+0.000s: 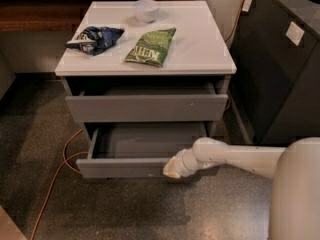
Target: Close middle drawer
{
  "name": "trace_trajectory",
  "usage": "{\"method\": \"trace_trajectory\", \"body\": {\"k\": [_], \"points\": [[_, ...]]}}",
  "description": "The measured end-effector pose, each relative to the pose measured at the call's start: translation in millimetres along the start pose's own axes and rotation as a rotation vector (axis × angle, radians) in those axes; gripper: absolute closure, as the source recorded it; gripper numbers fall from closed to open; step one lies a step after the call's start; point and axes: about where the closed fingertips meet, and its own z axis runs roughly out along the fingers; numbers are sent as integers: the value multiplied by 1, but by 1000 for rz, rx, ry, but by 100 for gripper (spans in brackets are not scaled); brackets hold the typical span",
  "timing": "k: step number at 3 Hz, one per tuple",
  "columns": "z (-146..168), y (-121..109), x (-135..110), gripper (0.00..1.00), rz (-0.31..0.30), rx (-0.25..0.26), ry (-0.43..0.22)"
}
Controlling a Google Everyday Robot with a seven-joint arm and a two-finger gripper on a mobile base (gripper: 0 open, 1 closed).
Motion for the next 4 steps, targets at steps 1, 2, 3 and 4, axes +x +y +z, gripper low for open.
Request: {"method": "trace_trajectory", "body": {"k": [1,2,3,4], "points": [[-3,-31,-6,100,23,11,-41],[0,-33,-6,100,25,14,-39],[10,-44,-4,100,31,37,-36],[19,-59,-3,100,27,57,-32]]}}
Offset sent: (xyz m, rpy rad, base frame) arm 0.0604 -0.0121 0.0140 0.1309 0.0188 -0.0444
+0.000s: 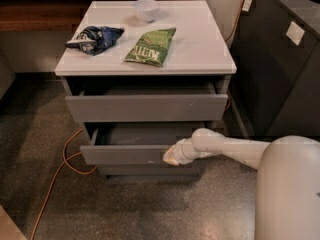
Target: Close middle drawer
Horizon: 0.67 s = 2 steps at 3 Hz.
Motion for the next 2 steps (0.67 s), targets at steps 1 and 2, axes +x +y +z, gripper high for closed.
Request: {"method": "trace_trajectory", "body": {"k": [1,2], "points": [[4,-14,-5,100,-16,25,-3],[6,-31,-10,100,-37,55,-11]]}}
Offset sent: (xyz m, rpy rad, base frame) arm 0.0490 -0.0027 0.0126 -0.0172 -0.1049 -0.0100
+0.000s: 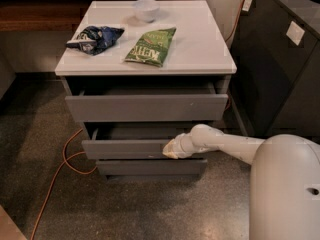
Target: Close middle drawer
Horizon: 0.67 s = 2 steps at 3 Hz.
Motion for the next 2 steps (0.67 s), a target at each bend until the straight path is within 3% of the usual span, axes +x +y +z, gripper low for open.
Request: {"method": "trace_trajectory", "body": {"k": [2], "points": [[4,-19,-2,100,-12,30,-20]]}}
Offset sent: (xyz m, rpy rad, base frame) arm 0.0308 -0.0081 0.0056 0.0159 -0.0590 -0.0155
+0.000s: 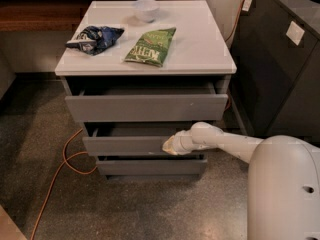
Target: Close middle drawer
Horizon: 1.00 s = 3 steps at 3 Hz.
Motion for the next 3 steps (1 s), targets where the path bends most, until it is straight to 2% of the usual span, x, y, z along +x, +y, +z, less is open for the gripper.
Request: {"method": "trace_trajectory", "body": {"k": [1,3], "points": [[1,-7,0,100,1,16,-10],[-9,20,0,100,5,-13,-47]]}}
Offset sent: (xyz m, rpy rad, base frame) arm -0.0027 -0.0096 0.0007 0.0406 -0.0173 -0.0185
